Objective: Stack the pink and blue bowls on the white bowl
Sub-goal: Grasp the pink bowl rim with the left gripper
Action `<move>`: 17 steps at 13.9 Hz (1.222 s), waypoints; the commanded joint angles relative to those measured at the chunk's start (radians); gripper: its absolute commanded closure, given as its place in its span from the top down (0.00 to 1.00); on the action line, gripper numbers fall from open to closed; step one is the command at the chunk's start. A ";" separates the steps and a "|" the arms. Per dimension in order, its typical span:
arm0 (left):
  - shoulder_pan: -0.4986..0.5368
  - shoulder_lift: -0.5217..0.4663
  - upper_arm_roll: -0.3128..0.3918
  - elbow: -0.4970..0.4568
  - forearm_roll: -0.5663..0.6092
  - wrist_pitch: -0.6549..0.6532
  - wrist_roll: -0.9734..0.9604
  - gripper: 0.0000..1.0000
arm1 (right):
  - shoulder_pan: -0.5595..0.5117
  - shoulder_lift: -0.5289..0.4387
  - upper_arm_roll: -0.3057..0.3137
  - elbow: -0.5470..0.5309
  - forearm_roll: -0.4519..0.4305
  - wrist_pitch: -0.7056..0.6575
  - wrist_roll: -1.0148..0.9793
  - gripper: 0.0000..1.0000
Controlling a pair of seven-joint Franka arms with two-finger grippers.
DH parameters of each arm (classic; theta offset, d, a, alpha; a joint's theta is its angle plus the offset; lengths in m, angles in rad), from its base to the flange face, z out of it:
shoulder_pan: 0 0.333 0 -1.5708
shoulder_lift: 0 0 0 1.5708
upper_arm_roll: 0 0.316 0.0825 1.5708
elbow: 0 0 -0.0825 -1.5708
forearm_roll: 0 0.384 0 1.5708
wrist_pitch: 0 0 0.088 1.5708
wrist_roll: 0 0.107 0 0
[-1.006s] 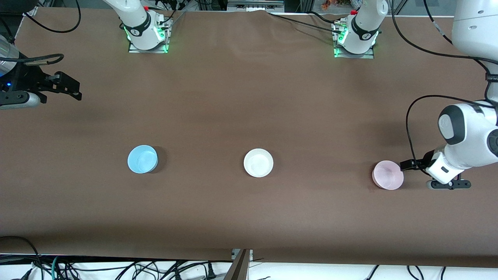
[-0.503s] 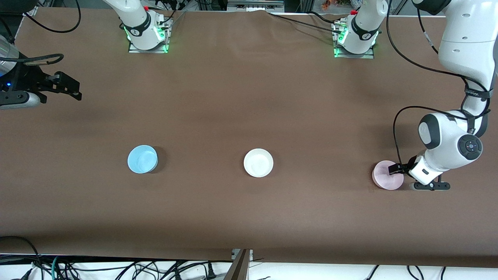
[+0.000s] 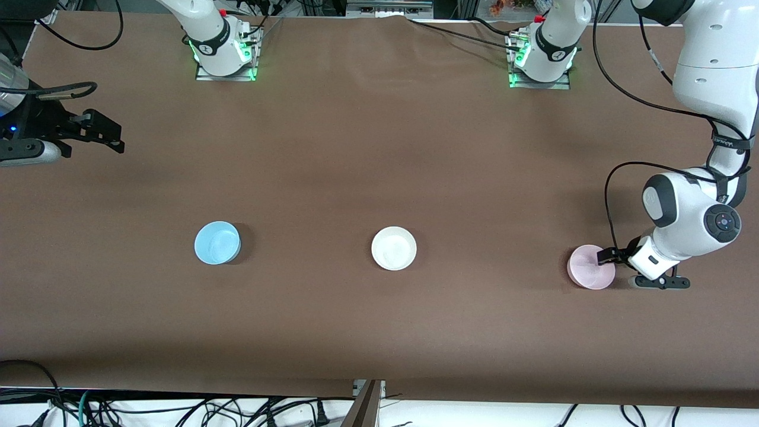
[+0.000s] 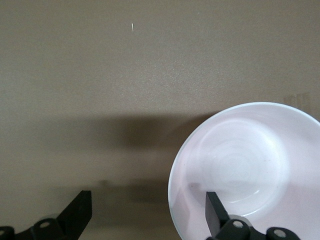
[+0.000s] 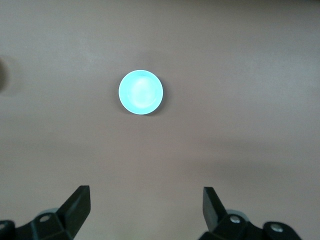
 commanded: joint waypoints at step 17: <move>0.014 -0.046 -0.026 -0.012 -0.044 -0.036 0.027 0.73 | -0.022 0.009 0.012 0.022 0.018 -0.010 0.006 1.00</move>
